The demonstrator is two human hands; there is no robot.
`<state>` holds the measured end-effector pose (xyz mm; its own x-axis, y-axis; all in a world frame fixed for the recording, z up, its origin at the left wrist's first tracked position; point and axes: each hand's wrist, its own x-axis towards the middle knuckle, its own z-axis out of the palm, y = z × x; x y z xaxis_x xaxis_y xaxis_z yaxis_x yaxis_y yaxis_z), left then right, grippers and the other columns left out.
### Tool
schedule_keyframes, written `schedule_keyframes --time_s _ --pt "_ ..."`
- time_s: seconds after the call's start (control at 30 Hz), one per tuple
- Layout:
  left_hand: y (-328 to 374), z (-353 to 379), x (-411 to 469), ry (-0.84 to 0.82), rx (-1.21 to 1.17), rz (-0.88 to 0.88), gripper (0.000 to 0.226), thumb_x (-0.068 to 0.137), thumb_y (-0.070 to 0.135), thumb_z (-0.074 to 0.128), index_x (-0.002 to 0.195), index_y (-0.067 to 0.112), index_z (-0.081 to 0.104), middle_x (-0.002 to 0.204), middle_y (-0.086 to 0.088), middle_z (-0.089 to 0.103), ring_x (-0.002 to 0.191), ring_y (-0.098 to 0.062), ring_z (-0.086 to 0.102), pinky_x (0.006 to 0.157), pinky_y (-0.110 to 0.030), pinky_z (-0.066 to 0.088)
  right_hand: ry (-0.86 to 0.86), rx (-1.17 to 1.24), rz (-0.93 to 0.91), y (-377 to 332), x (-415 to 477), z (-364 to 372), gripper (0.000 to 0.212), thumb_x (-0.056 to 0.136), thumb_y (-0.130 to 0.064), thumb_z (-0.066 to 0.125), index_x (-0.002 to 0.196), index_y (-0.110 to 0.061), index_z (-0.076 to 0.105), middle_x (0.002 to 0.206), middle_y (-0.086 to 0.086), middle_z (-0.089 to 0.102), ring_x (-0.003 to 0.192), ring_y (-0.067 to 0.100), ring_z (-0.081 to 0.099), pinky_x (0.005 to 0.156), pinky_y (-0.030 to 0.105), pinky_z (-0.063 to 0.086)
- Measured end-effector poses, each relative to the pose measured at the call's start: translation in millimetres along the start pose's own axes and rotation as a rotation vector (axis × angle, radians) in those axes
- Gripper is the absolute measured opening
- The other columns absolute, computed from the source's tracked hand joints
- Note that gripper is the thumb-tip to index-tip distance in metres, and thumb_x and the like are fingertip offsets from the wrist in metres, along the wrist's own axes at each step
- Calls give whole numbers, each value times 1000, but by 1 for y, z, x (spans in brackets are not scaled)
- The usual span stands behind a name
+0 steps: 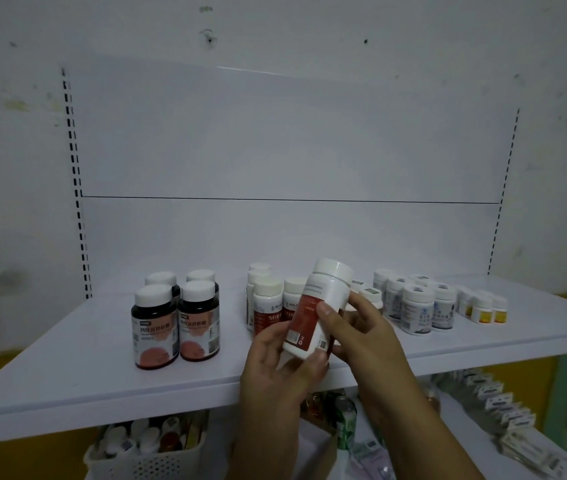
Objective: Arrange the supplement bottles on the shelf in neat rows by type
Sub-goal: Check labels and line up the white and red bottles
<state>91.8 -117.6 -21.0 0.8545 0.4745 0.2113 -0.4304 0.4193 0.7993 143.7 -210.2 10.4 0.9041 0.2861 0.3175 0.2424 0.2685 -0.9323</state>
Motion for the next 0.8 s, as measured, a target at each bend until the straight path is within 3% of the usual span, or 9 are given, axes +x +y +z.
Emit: schedule_keyframes --time_s 0.17,0.23,0.33,0.43,0.5,0.6,0.7,0.8 --pt "2 -1 4 -172 -179 -181 41 69 19 61 109 11 60 101 -15 72 94 -33 69 75 -40 58 -7 117 -3 0 4 -9 41 75 -21 67 116 -18 63 97 4 75 95 20 70 87 38 55" --pt "0 -1 5 -144 -103 -109 43 66 15 64 109 13 61 101 -11 73 95 -29 69 75 -37 59 4 125 0 2 5 -11 32 84 -17 62 116 -19 62 101 4 74 96 20 70 87 36 54" --pt "-6 2 7 -9 166 68 45 62 4 76 98 25 60 89 9 71 83 -8 71 63 -22 56 13 47 -4 3 6 -10 32 85 -24 63 117 -23 60 109 3 70 100 17 67 87 35 55" --pt "-8 5 7 -47 282 122 51 62 -8 76 95 26 56 80 21 71 79 3 68 58 -12 52 9 -5 -31 3 7 -11 35 83 -25 65 117 -24 60 107 0 70 99 14 67 80 28 57" --pt "-6 4 9 -114 266 90 49 62 1 75 100 25 56 87 19 72 84 -2 69 64 -16 55 15 47 -33 4 9 -15 32 85 -21 63 117 -22 62 105 1 71 99 16 68 79 29 57" --pt "-3 0 16 -147 103 -66 40 65 16 68 103 20 59 105 -5 69 94 -22 68 77 -33 57 1 150 5 10 11 -17 34 87 -18 58 122 -16 60 108 3 72 101 18 68 80 32 56" --pt "-4 -3 20 -103 90 -51 34 65 12 67 97 22 61 102 -5 70 89 -20 70 71 -30 59 5 164 23 15 15 -16 37 88 -16 58 125 -15 58 112 3 70 107 20 65 89 37 54" --pt "-7 -9 22 -77 110 18 43 57 16 70 98 25 62 97 2 74 90 -16 71 68 -27 58 -7 154 -5 14 19 -15 30 89 -16 56 118 -18 63 111 3 71 105 19 66 84 31 54"
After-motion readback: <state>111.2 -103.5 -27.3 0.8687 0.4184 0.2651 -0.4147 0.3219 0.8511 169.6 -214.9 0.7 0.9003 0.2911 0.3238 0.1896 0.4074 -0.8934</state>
